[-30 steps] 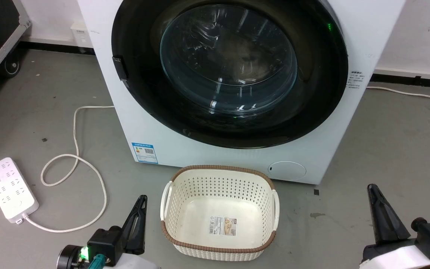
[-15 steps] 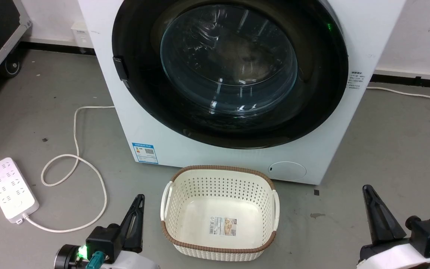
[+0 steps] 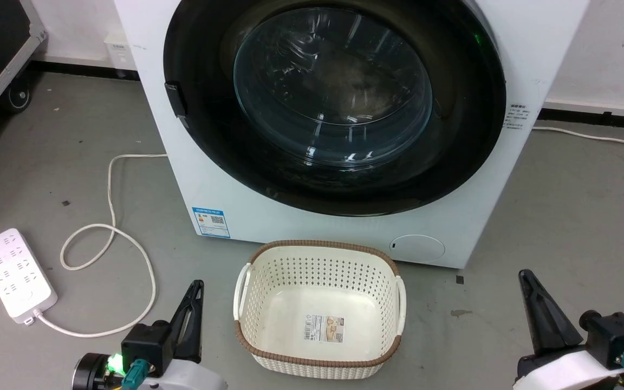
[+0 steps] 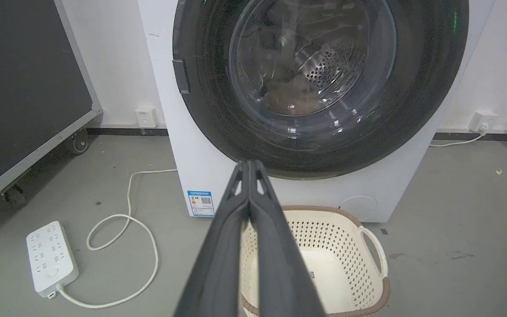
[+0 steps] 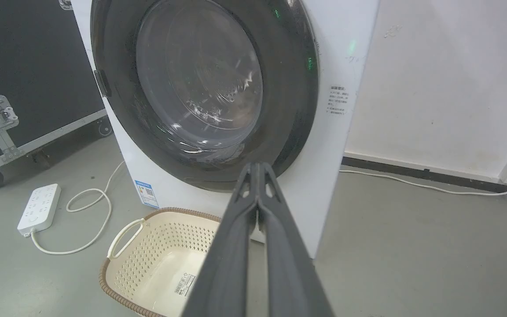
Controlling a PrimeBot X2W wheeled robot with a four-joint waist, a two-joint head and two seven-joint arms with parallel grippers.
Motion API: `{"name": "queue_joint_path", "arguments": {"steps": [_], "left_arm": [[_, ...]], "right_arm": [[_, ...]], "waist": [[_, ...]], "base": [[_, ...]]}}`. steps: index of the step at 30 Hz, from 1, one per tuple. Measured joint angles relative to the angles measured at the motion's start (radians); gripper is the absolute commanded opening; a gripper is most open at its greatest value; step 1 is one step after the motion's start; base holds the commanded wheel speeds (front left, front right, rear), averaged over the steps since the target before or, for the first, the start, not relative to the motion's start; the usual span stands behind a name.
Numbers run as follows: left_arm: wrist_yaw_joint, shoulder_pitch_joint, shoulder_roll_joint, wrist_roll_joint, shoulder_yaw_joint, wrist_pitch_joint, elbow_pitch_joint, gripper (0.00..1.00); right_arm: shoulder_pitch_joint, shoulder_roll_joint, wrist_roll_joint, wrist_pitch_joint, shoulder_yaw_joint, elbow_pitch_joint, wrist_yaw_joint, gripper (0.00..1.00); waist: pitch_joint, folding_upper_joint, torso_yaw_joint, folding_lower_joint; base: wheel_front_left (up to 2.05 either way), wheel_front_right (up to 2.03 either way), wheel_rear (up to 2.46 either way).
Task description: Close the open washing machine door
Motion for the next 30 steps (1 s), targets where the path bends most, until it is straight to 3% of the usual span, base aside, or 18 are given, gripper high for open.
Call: {"name": "queue_joint_path", "arguments": {"steps": [30], "left_arm": [[0.006,0.000,-0.007,0.023,0.033,0.062,-0.028,0.00]], "right_arm": [[-0.005,0.003,-0.026,0.060,0.024,-0.011,0.000,0.00]], "waist": [[-0.002,0.0000,0.002,0.0000]], "base": [[0.00,0.00,0.00]]}}
